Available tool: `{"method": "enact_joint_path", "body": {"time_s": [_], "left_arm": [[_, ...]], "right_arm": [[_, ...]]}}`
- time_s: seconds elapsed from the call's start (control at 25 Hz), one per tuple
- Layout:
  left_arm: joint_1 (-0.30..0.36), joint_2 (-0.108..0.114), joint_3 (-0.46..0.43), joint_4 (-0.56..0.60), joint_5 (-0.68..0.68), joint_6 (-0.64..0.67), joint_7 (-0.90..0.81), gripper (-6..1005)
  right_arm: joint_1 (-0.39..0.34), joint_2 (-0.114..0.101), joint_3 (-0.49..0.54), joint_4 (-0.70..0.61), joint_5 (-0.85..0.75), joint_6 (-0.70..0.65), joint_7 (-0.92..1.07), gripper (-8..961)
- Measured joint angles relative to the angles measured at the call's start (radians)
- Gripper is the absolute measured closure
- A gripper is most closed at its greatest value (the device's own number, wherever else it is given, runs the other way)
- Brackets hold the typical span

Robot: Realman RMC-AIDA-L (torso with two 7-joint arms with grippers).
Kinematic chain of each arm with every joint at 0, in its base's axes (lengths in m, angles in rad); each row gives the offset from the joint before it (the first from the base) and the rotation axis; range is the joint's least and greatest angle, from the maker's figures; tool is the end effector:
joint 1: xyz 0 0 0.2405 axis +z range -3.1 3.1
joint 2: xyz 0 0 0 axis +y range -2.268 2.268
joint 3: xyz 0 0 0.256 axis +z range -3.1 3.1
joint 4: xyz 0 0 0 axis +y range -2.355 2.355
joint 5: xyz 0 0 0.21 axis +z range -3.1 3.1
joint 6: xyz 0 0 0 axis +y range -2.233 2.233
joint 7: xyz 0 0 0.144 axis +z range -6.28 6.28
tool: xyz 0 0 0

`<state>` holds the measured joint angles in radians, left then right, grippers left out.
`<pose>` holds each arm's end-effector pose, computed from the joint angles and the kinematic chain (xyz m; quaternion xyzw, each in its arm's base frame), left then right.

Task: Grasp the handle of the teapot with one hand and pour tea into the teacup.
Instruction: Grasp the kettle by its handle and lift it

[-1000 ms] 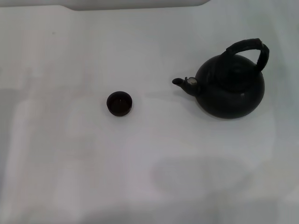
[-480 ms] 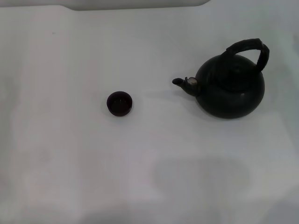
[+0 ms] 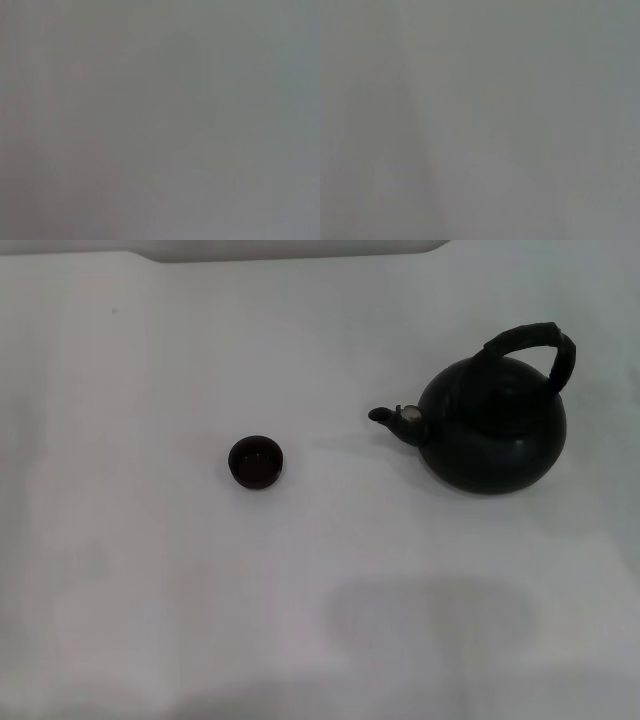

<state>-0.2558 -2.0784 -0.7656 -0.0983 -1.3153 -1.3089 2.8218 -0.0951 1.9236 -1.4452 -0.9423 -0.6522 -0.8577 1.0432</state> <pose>-0.4104 0.2501 0.0423 -0.4846 -0.3514 -0.3296 0.7301 0.3598 0.2700 0.0878 -0.7392 0.3128 0.3021 0.5142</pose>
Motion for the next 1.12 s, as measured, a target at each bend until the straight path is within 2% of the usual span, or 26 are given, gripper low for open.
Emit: {"method": "enact_joint_path", "body": {"time_s": [0.16, 0.36, 0.68, 1.12], "left_arm": [[-0.012, 0.000, 0.003, -0.003, 0.003, 0.012, 0.000, 122], [-0.033, 0.001, 0.004, -0.004, 0.006, 0.039, -0.001, 122], [-0.045, 0.000, 0.007, -0.007, 0.021, 0.050, -0.001, 121], [-0.049, 0.000, 0.008, -0.008, 0.036, 0.077, -0.001, 122]], "right_arm": [[-0.053, 0.027, 0.073, -0.084, -0.273, -0.023, 0.216, 98], [-0.058, 0.047, 0.092, -0.097, -0.455, -0.084, 0.376, 98], [-0.045, 0.083, 0.085, -0.061, -0.479, -0.104, 0.390, 99], [0.078, 0.093, 0.083, 0.089, -0.453, -0.095, 0.397, 99]]}}
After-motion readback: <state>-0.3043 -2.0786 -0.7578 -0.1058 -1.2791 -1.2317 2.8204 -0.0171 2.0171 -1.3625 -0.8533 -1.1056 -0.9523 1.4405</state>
